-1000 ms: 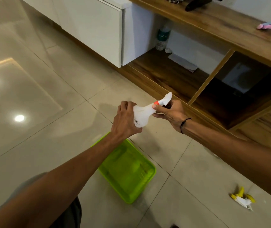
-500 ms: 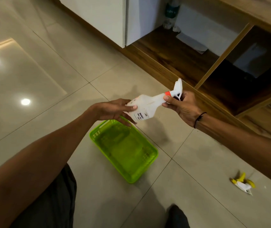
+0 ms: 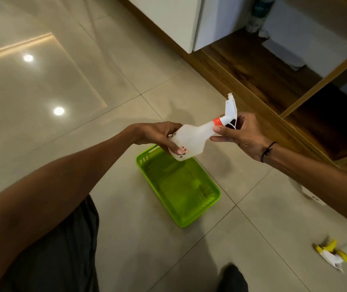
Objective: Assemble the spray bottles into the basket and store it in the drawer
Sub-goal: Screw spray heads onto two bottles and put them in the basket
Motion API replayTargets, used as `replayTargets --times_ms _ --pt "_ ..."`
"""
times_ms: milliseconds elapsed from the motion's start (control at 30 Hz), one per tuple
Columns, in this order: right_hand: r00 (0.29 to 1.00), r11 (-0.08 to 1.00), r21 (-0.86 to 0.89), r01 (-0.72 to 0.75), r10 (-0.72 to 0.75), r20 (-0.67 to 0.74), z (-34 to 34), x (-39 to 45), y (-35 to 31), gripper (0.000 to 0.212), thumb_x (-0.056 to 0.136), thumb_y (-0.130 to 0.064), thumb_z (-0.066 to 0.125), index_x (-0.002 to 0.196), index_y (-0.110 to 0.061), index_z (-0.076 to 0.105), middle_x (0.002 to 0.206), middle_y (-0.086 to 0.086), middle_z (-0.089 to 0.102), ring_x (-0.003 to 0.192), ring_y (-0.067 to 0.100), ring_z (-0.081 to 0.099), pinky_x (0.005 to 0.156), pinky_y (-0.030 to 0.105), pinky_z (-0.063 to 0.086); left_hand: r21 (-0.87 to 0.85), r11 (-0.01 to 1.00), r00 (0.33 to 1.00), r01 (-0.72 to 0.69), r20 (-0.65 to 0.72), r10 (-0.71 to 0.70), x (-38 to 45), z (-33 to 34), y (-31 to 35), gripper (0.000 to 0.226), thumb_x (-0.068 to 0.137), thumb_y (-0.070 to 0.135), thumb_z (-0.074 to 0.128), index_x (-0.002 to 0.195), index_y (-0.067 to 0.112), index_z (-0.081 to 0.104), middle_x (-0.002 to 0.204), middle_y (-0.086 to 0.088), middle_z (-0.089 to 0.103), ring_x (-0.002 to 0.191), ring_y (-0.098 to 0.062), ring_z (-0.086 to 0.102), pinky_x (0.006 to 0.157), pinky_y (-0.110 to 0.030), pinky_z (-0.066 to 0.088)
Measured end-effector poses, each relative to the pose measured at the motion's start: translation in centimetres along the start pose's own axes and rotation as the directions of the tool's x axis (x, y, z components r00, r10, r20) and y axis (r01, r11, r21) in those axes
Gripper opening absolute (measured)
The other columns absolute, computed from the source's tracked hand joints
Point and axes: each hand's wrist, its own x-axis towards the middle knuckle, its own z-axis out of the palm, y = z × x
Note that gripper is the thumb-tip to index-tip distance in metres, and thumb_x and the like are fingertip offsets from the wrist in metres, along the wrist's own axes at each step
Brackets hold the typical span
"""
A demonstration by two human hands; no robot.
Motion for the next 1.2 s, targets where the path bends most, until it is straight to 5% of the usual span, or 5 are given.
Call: replayTargets --times_ms 200,400,867,967,1200 --pt "0.997 0.99 -0.141 -0.009 -0.003 -0.082 2.5 0.8 1.8 0.027 0.081 -0.007 0.087 0.1 0.007 0.075 0.107 0.023 0.078 0.106 0.037 0.078 0.078 0.04 0.067 0.58 0.808 0.931 0.1 -0.342 0.131 0.3 2.6 -1.1 0.117 0.055 0.05 0.102 0.143 0.017 0.032 0.142 -0.002 0.052 0.12 -0.024 0.062 0.089 -0.041 0.056" --pt "0.986 0.94 -0.32 0.122 -0.079 0.144 3.0 1.4 1.0 0.031 0.079 -0.004 0.087 0.102 0.009 0.073 0.108 0.028 0.074 0.102 0.036 0.076 0.081 0.04 0.067 0.45 0.885 0.993 0.12 -0.061 -0.104 -2.0 -0.5 -0.9 0.095 0.071 0.051 0.095 0.15 0.037 0.044 0.14 0.012 0.057 0.124 -0.018 0.061 0.098 -0.041 0.061" --pt "0.977 0.713 -0.676 0.186 -0.206 0.052 5.4 2.0 1.4 0.04 0.079 -0.035 0.091 0.088 -0.001 0.073 0.082 0.017 0.074 0.08 0.023 0.079 0.072 0.041 0.066 0.685 0.675 0.817 0.273 -0.536 0.213 -0.4 4.1 -4.1 0.103 0.044 0.087 0.081 0.123 0.029 0.051 0.112 0.004 0.073 0.094 -0.027 0.072 0.067 -0.035 0.047" --pt "0.963 0.59 -0.769 0.247 -0.239 0.126 6.1 1.8 1.1 0.042 0.078 -0.045 0.089 0.085 -0.007 0.073 0.077 0.007 0.075 0.071 0.003 0.072 0.066 0.02 0.055 0.714 0.653 0.849 0.252 -0.487 0.206 -0.4 4.5 -4.8 0.115 0.041 0.089 0.081 0.136 0.03 0.052 0.133 0.001 0.058 0.1 -0.024 0.069 0.071 -0.032 0.045" --pt "0.935 0.349 -0.875 0.337 -0.231 0.268 8.9 2.2 1.6 0.045 0.085 -0.045 0.085 0.082 -0.005 0.066 0.08 0.012 0.069 0.076 0.033 0.066 0.07 0.049 0.055 0.719 0.62 0.866 0.313 -0.485 0.125 -1.0 3.0 -5.4 0.146 0.047 0.087 0.083 0.164 0.023 0.023 0.159 -0.007 0.045 0.137 -0.033 0.051 0.101 -0.05 0.053"
